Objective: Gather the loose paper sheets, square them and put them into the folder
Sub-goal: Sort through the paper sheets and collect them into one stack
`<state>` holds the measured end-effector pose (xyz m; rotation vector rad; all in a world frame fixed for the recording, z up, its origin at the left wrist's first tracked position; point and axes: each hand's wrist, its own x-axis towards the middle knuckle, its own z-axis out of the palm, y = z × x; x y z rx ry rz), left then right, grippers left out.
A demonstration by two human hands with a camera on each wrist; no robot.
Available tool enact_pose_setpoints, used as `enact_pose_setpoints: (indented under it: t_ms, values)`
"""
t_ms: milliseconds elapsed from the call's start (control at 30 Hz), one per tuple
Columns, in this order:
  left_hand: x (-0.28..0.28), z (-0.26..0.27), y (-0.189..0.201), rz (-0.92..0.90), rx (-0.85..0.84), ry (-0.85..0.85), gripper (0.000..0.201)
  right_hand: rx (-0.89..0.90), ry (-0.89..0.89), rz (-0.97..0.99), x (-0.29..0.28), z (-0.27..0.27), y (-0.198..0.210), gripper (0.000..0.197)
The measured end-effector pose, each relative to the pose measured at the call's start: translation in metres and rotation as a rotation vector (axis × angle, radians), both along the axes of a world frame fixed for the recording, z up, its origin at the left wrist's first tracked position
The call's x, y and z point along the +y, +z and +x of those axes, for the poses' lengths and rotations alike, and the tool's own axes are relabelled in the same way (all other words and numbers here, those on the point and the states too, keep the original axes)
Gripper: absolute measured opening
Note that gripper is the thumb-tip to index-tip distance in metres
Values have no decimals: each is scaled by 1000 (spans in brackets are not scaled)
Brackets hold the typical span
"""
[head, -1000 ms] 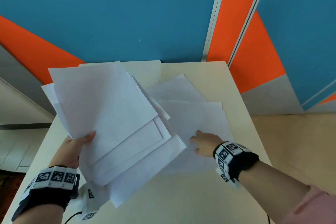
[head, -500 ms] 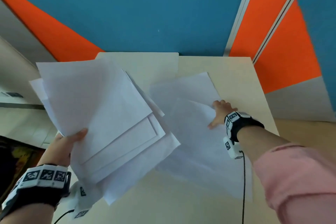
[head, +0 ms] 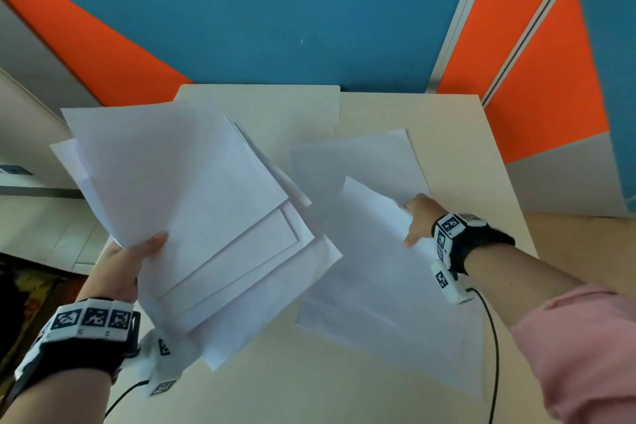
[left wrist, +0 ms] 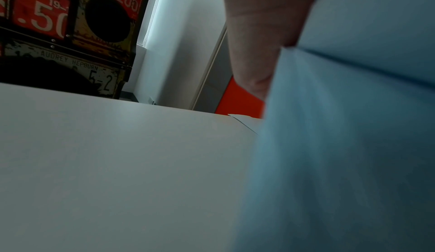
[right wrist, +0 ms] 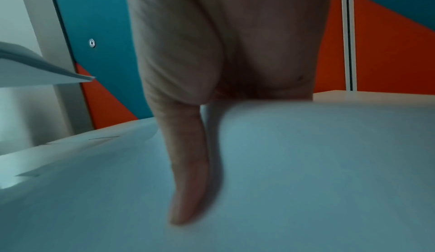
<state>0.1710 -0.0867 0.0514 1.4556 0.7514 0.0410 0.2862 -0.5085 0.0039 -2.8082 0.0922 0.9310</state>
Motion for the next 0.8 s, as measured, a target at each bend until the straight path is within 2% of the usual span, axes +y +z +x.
enact_pose_setpoints:
  t_ms: [100, 300, 467, 533, 700, 800]
  values:
    - [2, 1, 3, -21, -1, -6, 14, 10, 6, -18, 4, -5, -1, 89]
    - [10, 6, -6, -46, -2, -19, 12, 77, 29, -84, 16, 0, 10, 73]
    - [13, 15, -14, -79, -6, -50, 15, -82, 105, 5, 46, 33, 26, 75]
    - [14, 18, -15, -76, -26, -51, 18, -86, 177, 4, 61, 39, 24, 73]
    - [23, 20, -17, -93, -11, -57, 18, -57, 341, -74, 84, 37, 23, 43]
    - [31, 19, -16, -112, 12, -33, 14, 57, 412, -184, 89, 32, 22, 39]
